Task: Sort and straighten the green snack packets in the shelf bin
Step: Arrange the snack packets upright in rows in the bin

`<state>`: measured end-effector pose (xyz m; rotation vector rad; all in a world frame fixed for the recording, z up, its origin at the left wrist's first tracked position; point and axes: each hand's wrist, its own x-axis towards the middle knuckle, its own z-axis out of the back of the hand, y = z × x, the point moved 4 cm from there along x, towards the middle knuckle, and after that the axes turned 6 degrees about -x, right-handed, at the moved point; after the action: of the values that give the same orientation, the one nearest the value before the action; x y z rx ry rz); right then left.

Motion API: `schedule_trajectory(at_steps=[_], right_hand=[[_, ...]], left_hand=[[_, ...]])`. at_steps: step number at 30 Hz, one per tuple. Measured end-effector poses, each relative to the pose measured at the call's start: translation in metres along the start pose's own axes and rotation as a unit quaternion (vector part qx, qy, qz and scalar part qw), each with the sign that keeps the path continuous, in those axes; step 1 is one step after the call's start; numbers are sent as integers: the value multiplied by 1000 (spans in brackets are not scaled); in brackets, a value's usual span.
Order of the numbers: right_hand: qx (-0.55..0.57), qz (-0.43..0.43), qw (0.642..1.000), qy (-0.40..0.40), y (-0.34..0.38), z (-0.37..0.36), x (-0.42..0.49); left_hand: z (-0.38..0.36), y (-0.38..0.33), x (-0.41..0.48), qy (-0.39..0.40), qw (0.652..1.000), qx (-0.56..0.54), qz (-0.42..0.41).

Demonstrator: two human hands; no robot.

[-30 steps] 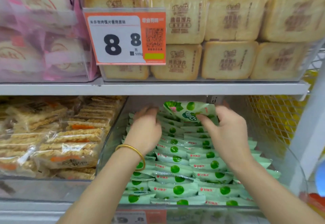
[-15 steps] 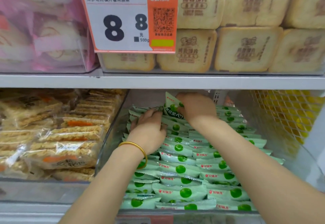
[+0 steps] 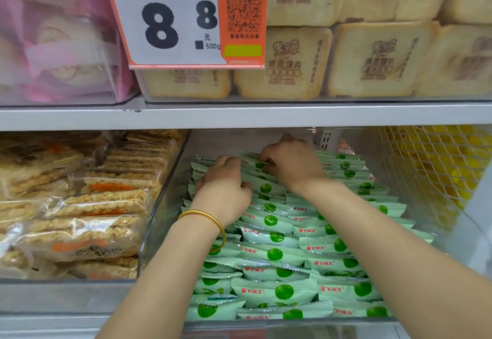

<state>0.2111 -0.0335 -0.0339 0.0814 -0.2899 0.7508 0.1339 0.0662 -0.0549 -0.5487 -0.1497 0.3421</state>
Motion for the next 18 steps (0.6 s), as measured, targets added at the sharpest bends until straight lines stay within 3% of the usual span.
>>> schedule_trajectory(at_steps=[3, 6, 12, 18], right_hand=[[-6, -6, 1000, 20, 0, -7, 2], [1, -14, 1000, 25, -3, -6, -1], [152, -93, 984, -21, -18, -5, -6], [165, -85, 982, 13, -16, -19, -7]], left_hand=[[2, -2, 3, -8, 999, 32, -18], [-6, -2, 5, 31, 996, 75, -45], [-12, -1, 3, 62, 988, 124, -68], [-15, -1, 4, 79, 982, 163, -61]])
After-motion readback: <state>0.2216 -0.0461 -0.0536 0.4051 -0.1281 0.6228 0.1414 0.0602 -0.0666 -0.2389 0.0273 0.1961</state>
